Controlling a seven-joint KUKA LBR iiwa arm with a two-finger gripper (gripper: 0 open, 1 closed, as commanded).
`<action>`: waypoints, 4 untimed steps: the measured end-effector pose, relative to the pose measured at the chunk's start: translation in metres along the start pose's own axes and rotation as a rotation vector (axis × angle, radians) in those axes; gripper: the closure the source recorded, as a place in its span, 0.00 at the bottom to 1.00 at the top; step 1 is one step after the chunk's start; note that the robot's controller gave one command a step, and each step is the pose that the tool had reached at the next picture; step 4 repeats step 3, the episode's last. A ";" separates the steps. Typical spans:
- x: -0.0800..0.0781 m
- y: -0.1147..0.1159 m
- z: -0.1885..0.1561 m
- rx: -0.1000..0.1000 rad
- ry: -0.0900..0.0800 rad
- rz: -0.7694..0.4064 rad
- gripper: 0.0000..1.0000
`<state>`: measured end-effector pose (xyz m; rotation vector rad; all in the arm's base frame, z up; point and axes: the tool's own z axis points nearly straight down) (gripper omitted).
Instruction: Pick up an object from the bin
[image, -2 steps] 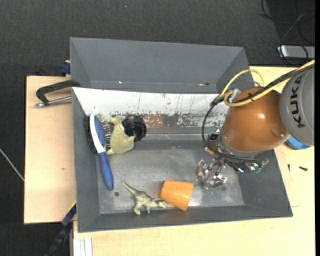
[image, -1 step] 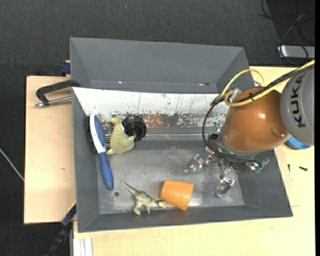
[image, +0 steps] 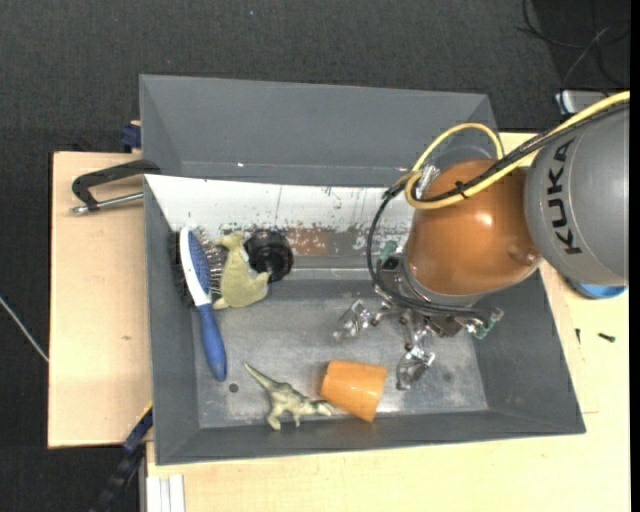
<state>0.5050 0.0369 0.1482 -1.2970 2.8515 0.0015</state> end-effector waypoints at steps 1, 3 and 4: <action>0.014 0.005 0.077 -0.003 0.004 -0.311 0.00; 0.000 -0.027 -0.141 0.008 -0.002 -0.311 1.00; 0.000 -0.027 -0.141 0.008 -0.002 -0.311 1.00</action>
Offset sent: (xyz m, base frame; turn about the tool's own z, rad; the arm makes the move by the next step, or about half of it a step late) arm -0.0131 -0.0086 -0.0782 -0.3129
